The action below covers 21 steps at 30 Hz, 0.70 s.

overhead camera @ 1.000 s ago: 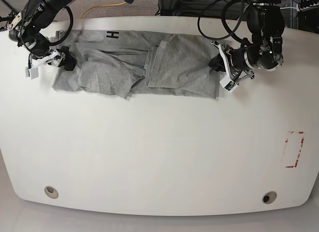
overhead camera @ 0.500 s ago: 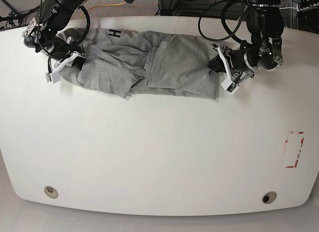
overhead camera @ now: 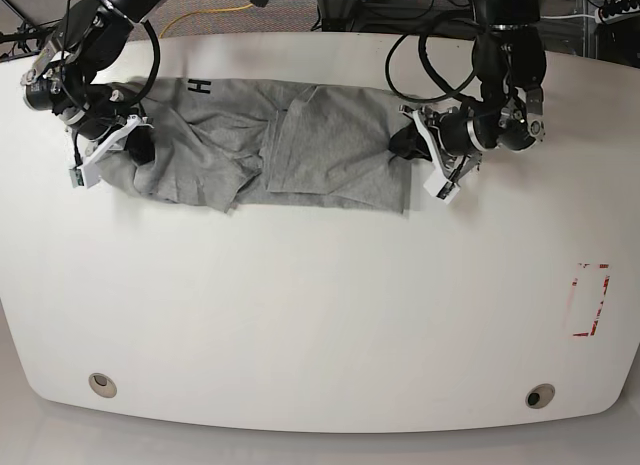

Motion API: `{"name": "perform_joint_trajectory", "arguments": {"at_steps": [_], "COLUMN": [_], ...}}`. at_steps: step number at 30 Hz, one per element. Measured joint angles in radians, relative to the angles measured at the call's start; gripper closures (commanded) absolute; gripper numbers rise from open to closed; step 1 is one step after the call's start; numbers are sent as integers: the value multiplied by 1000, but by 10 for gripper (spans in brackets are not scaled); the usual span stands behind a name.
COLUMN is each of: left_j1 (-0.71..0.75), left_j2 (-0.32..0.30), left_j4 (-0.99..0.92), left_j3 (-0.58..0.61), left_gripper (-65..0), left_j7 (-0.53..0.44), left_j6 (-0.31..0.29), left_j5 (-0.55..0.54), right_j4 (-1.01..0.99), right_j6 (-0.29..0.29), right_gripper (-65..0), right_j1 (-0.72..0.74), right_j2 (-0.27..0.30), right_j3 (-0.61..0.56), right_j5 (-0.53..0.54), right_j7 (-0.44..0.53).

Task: Fold the T-shirt properly
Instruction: 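Grasp the shirt with both grippers and fold it inward into a bundle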

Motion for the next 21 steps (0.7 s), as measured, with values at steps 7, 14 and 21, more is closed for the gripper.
{"name": "perform_joint_trajectory", "arguments": {"at_steps": [7, 14, 21], "left_j1": [-44, -44, -43], "left_j2": [87, 113, 112], "left_j4": [-2, -2, -3], "left_j3": [3, 3, 60], "left_gripper": [-36, -36, -36], "left_j7": [-15, -21, -26], "left_j6": [-3, -2, 2], "left_j5": [177, 198, 209], "right_j4": [105, 105, 94], "right_j6": [-1, 0, 0], "right_gripper": [0, 0, 0], "right_j1": [60, 53, 71], "right_j2": [6, -6, -131], "right_j3": [2, -112, -212], "right_j5": [89, 255, 265], "right_j7": [-47, -51, -53]}}
